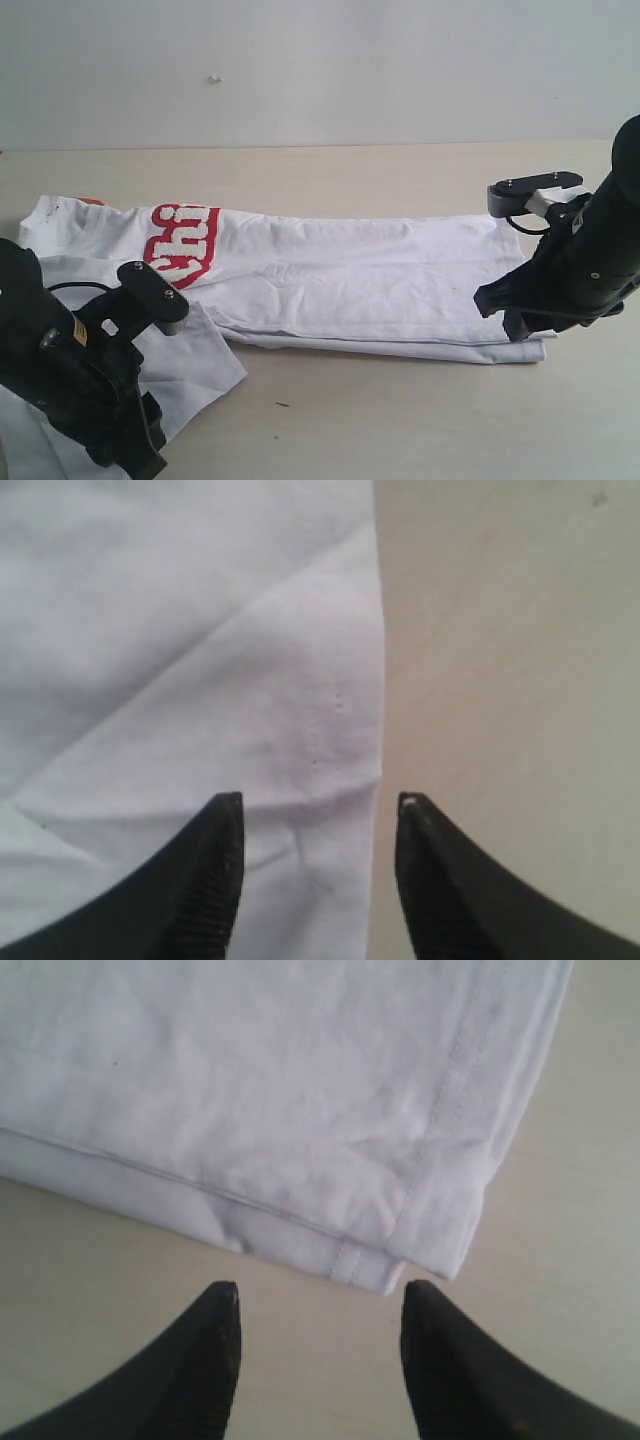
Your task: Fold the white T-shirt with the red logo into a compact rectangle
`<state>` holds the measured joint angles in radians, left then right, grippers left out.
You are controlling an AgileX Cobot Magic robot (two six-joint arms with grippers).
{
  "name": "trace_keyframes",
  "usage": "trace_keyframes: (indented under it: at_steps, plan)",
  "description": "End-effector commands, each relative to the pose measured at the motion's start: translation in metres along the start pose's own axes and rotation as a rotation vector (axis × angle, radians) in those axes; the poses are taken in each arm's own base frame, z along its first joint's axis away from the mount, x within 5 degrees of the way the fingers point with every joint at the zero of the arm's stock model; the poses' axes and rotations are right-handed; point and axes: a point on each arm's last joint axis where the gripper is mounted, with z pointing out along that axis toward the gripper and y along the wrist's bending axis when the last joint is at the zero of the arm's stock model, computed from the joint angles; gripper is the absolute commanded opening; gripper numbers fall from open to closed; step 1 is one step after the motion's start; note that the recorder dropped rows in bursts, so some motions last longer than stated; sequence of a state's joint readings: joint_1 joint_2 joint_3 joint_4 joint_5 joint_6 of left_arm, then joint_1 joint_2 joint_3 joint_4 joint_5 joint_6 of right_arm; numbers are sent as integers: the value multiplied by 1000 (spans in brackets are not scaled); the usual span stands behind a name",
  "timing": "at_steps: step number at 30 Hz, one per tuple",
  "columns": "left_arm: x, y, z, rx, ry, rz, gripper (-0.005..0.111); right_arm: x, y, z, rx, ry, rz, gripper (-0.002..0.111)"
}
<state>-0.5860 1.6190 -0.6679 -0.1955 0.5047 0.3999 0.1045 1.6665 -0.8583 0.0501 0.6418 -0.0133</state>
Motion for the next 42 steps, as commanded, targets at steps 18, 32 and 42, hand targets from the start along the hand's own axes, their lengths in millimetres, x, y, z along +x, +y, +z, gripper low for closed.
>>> trace_keyframes:
  at_steps: [18,32,42]
  plan:
    - [10,-1,26,42,136,93,39,0,1,-1,-14,-12,-1,49]
    - [7,-3,4,26,73,91,0,1,3,-4,-36,-8,-10,49]
    - [-13,1,-72,-103,-136,201,0,14,20,-44,-212,-17,-100,49]
